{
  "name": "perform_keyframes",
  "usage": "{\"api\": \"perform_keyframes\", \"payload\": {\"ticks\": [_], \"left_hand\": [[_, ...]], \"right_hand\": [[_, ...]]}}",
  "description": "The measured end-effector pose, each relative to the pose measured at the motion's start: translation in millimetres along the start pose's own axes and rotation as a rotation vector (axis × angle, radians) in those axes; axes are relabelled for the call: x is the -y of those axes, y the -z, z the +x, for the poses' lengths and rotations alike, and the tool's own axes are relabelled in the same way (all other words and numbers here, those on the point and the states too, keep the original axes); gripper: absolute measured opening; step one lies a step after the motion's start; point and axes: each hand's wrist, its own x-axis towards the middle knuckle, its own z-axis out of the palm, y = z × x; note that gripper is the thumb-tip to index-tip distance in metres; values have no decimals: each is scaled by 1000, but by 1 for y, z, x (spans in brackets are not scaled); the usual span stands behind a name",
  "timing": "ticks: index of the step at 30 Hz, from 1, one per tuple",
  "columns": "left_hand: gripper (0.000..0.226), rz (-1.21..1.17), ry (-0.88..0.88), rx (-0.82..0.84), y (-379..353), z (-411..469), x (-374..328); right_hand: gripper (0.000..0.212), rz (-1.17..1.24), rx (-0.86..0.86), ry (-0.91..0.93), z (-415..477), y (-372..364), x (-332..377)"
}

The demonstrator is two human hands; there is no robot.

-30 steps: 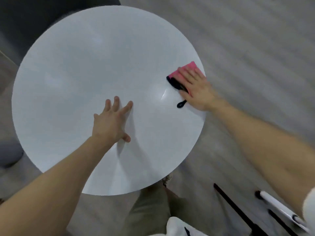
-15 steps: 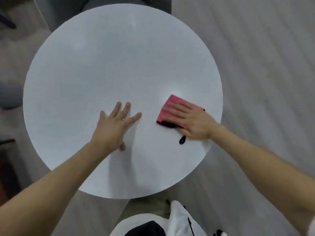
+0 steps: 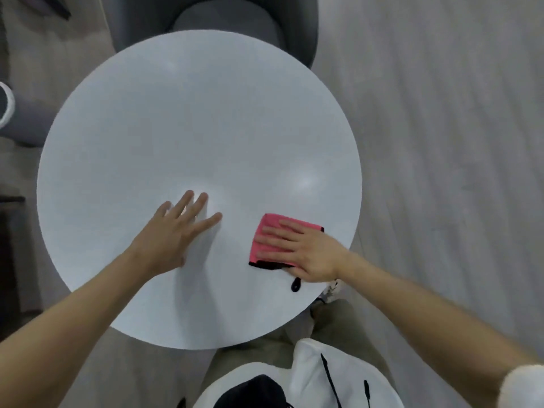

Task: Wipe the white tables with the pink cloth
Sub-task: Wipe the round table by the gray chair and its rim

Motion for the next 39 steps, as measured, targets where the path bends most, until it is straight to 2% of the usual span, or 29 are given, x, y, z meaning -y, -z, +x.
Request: {"api": "perform_keyframes", "payload": {"ticks": [1,4,6,8,10,11,12,14,16,18,20,24,26,28,29,30,31,34,35,36,37,39], "left_hand": [[140,-38,26,-18,3,0,-4],[120,-239,141,-134,19,7,-30],[116,-449,300,-219,32,15,-64],[125,-610,460,-228,51,29,-102],[141,-673,564,-161,70,48,-131],[149,-703,615,-126,79,58,-140],[154,-735,675,-103,86,69,-144],[158,-785,781,-67,100,88,-143],[157,-814,829,-30,109,102,-140],[156,-792,856,-16,111,110,-138],[159,-772,873,-10,108,113,-136],[161,-766,903,-11,99,112,-139],[160,-739,906,-7,100,113,-139],[160,-727,904,8,102,114,-138],[160,-728,909,5,102,114,-139],[161,-730,921,-2,101,114,-140],[161,-731,929,-5,101,114,-140],[163,-724,921,15,102,115,-139],[164,-729,924,19,102,116,-139],[165,-732,931,23,102,117,-138],[166,-727,934,32,101,118,-139],[168,-713,931,49,99,118,-138]], "right_hand": [[67,-26,6,8,-15,10,-34],[67,-115,-74,-257,-38,52,-137],[68,-116,-132,-403,-38,72,-178],[66,-74,-223,-522,-23,73,-181],[62,-37,-312,-644,-11,63,-149],[61,-17,-313,-640,-13,55,-124],[62,3,-264,-536,-19,47,-100],[62,14,-68,-128,-44,38,-72],[60,37,88,241,-68,39,-90],[60,30,130,407,-67,51,-139],[60,-16,87,334,-45,71,-199],[61,-101,-56,-9,30,118,-294],[63,-73,-85,-156,60,126,-300],[63,-63,-127,-278,72,119,-274],[62,-62,-136,-275,68,112,-253],[61,-49,-116,-165,60,104,-233],[61,-33,-45,41,48,97,-217],[59,-55,298,800,34,93,-214],[58,-56,353,965,47,100,-230],[58,-56,363,1024,68,107,-249],[58,-68,337,977,94,115,-271],[61,-134,225,729,154,138,-318]]}}
